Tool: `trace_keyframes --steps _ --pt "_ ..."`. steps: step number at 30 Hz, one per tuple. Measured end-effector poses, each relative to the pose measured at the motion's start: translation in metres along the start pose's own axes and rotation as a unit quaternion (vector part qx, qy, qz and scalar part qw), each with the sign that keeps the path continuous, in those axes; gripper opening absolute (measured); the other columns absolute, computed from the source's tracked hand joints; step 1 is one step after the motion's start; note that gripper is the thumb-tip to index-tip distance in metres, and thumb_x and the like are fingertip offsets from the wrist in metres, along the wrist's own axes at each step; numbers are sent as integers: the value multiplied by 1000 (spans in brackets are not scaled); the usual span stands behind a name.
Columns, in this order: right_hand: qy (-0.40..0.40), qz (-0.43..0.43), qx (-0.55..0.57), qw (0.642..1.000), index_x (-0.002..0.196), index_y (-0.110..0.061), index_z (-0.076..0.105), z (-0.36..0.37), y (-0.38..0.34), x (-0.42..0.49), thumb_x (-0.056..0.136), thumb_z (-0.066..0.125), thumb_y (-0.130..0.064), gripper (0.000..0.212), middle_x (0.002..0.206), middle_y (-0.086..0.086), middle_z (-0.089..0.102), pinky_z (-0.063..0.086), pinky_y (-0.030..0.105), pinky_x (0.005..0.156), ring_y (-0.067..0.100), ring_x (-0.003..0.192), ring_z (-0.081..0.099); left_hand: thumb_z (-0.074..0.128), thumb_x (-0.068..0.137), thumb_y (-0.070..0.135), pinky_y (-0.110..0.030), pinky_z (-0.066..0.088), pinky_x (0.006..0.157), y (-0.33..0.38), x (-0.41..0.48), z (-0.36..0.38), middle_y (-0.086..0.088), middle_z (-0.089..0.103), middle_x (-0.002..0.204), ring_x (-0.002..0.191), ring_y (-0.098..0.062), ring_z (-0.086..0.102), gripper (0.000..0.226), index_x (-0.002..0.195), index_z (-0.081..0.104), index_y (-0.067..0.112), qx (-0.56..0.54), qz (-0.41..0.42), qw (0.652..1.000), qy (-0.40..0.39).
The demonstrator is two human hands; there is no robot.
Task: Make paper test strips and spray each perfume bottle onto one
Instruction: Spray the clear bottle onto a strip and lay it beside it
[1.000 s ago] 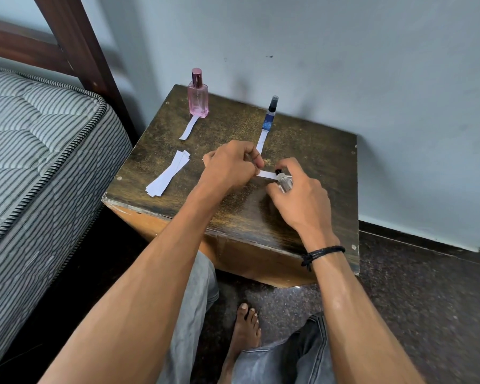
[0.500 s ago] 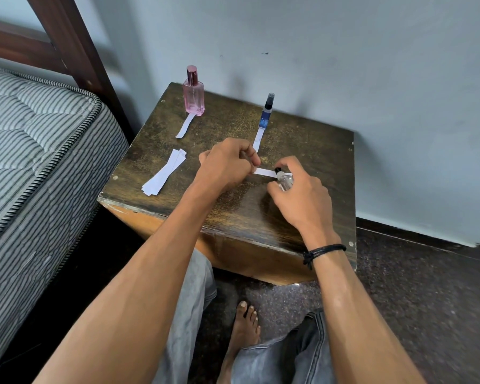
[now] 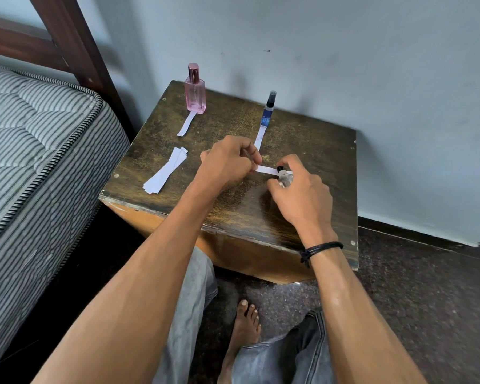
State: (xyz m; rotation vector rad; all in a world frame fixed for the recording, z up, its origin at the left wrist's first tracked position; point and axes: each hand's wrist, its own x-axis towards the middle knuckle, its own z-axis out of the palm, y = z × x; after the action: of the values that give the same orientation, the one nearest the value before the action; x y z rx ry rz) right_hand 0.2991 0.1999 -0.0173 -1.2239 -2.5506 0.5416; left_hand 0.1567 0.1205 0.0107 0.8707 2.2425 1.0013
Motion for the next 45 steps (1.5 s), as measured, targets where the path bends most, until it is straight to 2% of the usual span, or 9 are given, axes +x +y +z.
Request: trace_keyframes --steps 10,18,24,29,31,33,36,40,45 --pt "0 7 6 1000 124 -34 53 -2 0 -1 93 59 -39 32 82 -1 58 42 36 63 37 80 63 71 78 12 -48 41 106 1 1 -1 15 71 72 92 -7 65 21 71 69 32 -3 -6 1000 -3" --pt "6 -10 -4 1000 121 -31 54 0 -1 0 94 60 -40 29 81 -1 57 38 35 63 29 71 50 72 80 12 -48 41 106 0 1 0 14 72 77 93 -8 66 22 71 69 32 -7 -4 1000 -3" --pt "4 -5 12 1000 118 -36 53 0 1 1 92 60 -42 27 84 -2 63 43 35 64 31 75 57 72 79 11 -50 41 105 -2 2 1 15 71 70 91 -9 67 24 69 69 32 -17 -1 1000 -5" --pt "-22 46 138 989 118 -42 55 -8 13 4 91 63 -37 28 94 -7 67 51 37 69 23 80 64 72 79 11 -50 41 105 -3 3 0 15 72 70 91 -7 68 23 70 70 32 -20 -3 1000 -3" --pt "-20 75 248 966 117 -43 57 -14 21 5 91 64 -33 28 91 -7 67 51 36 66 15 73 63 71 80 10 -49 41 106 -3 2 -1 14 73 74 93 -8 67 23 72 70 31 -20 -2 1000 -4" --pt "-17 102 349 931 120 -40 59 -21 25 7 94 64 -28 28 81 -3 64 44 28 58 8 61 54 72 80 10 -49 41 106 -2 1 -2 13 73 79 94 -7 66 21 74 71 31 -15 0 1000 -2" --pt "-3 126 444 887 121 -33 60 -28 32 11 97 65 -23 27 67 -1 59 37 25 51 13 57 45 73 81 11 -48 40 107 -3 1 -2 13 72 78 92 -4 65 19 77 71 30 -12 2 1000 1" --pt "6 129 473 871 117 -31 62 -30 40 15 96 66 -20 24 63 -9 60 38 31 55 25 71 47 75 79 11 -50 41 106 -7 3 -1 14 72 72 86 -1 65 21 74 70 31 -13 8 1000 0" --pt "-2 86 409 909 118 -33 62 -28 41 14 95 64 -23 25 68 0 58 38 30 56 16 60 47 77 80 13 -51 43 104 -9 6 0 13 72 71 84 -2 66 20 74 69 30 -13 14 1000 2"
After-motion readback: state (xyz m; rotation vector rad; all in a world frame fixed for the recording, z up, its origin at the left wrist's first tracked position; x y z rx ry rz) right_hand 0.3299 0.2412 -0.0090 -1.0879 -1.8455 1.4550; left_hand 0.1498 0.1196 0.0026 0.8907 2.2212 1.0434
